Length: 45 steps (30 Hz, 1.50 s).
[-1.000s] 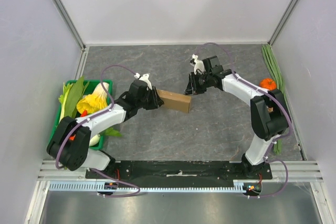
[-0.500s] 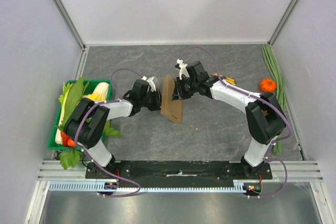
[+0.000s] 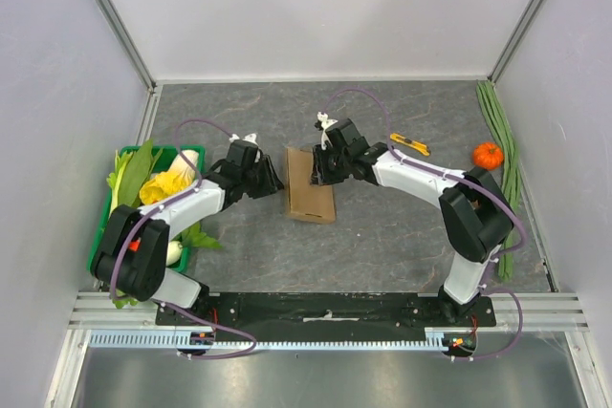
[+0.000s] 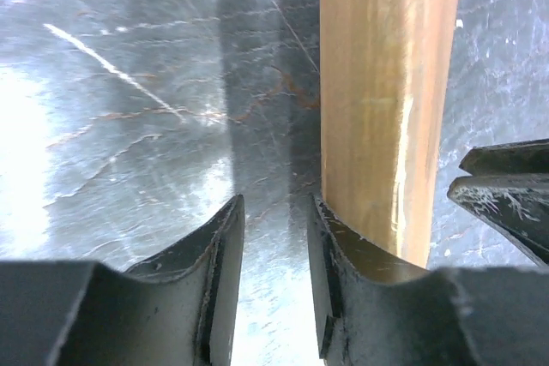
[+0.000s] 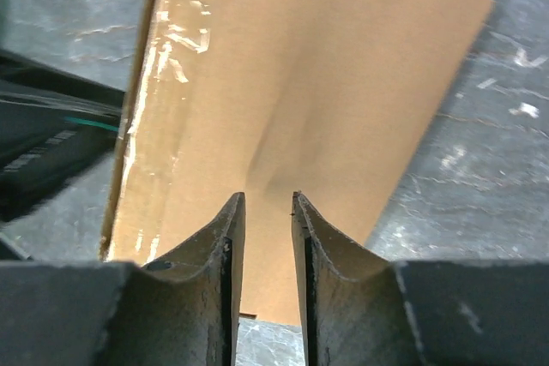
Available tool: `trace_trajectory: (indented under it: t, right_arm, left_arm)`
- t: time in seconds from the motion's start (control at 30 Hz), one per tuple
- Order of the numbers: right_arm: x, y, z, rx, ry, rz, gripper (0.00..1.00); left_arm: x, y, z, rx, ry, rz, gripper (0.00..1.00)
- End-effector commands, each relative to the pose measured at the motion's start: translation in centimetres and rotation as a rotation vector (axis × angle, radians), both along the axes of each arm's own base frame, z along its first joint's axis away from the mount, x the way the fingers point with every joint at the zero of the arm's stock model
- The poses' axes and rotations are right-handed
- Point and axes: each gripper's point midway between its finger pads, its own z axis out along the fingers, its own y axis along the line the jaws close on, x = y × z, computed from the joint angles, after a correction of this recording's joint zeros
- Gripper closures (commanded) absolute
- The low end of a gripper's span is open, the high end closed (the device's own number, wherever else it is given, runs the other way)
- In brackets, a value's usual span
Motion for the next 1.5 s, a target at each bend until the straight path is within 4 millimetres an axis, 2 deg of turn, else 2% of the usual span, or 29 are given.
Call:
trace_trajectory:
  t: [0.0,0.03,0.1,0.13,0.23,0.33,0.5,0.6,0.7,0.8,1.0,1.07,1.23,1.37,1.47]
  right_arm:
    - [1.2,-1.1,0.0,-0.099,-0.047,-0.070,0.63]
    - [1.2,-1.2,0.1,-0.105,-0.055,-0.070,0.57]
    - [1.1,-1.7,-0.3,-0.130,-0.058,-0.077,0.50]
    - [1.1,-1.9,-0.4,-0.141,-0.064,-0.075,0.43]
    - [1.1,-2.3,-0.7,-0.164,-0.071,-0.074,0.34]
    - [1.1,-2.4,-1.1,-0.181,-0.074,-0.057,0.30]
    - [0.9,-2.6,-2.4,-0.211,-0.051,-0.045,0.30]
    - [0.8,-2.7,-2.9,-0.221,-0.044,-0.041,0.34]
    - [0.8,-2.8,-3.4,-0.232,-0.035,-0.037,0.37]
    - [0.7,-2.8,-3.8,-0.239,-0.027,-0.035,0.39]
    - [0.6,-2.9,-4.3,-0.245,-0.013,-0.037,0.40]
    - [0.5,-2.8,-4.4,-0.240,-0.007,-0.039,0.40]
    - [0.6,-2.7,-4.3,-0.234,-0.004,-0.047,0.41]
    - [0.7,-2.9,-4.5,-0.240,0.002,-0.058,0.42]
    - [0.6,-2.9,-4.8,-0.243,0.012,-0.062,0.43]
  left_arm:
    - [0.9,3.7,1.8,0.071,-0.042,0.117,0.57]
    - [1.1,3.5,2.2,0.044,-0.059,0.106,0.56]
    - [1.1,3.3,2.6,-0.003,-0.084,0.085,0.54]
    - [1.3,2.6,3.2,-0.047,-0.107,0.062,0.53]
    - [0.7,1.3,3.2,-0.122,-0.112,0.008,0.52]
    - [0.7,0.4,2.6,-0.165,-0.091,-0.012,0.53]
    - [0.8,-0.1,1.7,-0.187,-0.066,-0.012,0.60]
    - [0.8,0.9,0.7,-0.136,-0.054,0.029,0.66]
    - [0.7,1.7,0.0,-0.095,-0.061,0.039,0.68]
    - [0.3,1.4,-0.7,-0.105,-0.048,0.014,0.69]
    - [0.8,0.8,-0.7,-0.111,-0.060,-0.023,0.73]
    - [0.7,1.0,-1.0,-0.093,-0.053,-0.026,0.78]
    - [0.7,1.5,-1.6,-0.051,-0.035,-0.023,0.80]
    - [0.1,2.9,-2.7,0.031,0.028,0.012,0.82]
    - [0.1,3.8,-2.9,0.065,0.029,0.045,0.84]
